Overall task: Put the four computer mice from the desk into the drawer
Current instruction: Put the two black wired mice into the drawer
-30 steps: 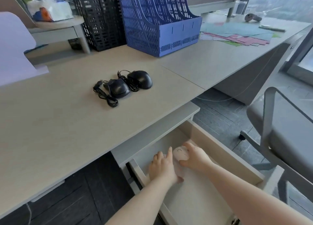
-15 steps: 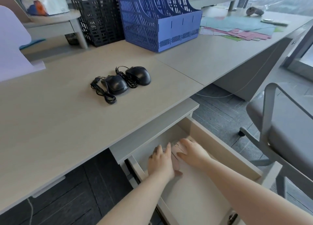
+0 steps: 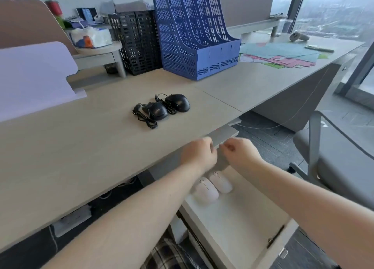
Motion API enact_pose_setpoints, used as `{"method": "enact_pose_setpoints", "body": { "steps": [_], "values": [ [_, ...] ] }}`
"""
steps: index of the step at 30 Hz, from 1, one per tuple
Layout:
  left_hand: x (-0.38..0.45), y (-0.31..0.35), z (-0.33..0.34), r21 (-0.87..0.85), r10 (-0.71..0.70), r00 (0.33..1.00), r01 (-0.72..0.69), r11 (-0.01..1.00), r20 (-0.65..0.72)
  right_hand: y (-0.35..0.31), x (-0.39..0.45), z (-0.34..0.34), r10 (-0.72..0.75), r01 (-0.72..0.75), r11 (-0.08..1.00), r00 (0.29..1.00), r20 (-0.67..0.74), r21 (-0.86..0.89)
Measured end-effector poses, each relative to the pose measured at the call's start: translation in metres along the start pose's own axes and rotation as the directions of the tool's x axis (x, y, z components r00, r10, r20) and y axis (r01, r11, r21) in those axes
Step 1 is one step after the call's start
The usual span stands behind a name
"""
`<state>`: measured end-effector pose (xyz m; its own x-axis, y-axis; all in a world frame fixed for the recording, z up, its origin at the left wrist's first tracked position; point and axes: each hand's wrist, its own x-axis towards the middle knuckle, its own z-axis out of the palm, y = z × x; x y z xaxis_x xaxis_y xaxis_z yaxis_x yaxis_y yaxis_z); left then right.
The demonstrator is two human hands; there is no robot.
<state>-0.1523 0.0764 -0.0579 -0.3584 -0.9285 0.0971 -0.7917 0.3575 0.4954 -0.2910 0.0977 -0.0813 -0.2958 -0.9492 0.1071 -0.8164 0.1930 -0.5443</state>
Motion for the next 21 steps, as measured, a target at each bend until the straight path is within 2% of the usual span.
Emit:
{"method": "enact_pose_setpoints", "body": {
  "steps": [3,6,11,14,16,21],
  "values": [
    [0.011,0.005,-0.031,-0.060,0.030,0.982,-0.042,0.997,-0.189,-0.022,0.009,-0.013,-0.067,0.072,0.996,0.993,-0.095,0.049],
    [0.026,-0.010,-0.056,-0.040,0.003,0.953,-0.015,0.999,-0.303,-0.043,0.027,-0.017,-0.119,0.128,0.987,0.988,-0.099,0.095],
    [0.054,-0.067,-0.081,0.193,-0.195,0.969,0.222,0.956,-0.152,-0.072,0.070,-0.001,-0.154,0.154,0.987,0.988,0.003,0.035],
    [0.070,-0.100,-0.094,0.254,-0.287,0.956,0.291,0.922,-0.055,-0.089,0.100,0.014,-0.134,0.133,0.989,0.991,0.021,0.058],
    [0.084,-0.119,-0.099,0.262,-0.304,0.952,0.300,0.917,-0.024,-0.100,0.119,0.023,-0.117,0.113,0.991,0.992,0.042,0.076],
    [0.114,-0.137,-0.101,0.298,-0.208,0.978,0.195,0.935,0.010,-0.124,0.154,0.043,-0.111,0.101,0.989,0.990,0.092,0.108]
  ]
}}
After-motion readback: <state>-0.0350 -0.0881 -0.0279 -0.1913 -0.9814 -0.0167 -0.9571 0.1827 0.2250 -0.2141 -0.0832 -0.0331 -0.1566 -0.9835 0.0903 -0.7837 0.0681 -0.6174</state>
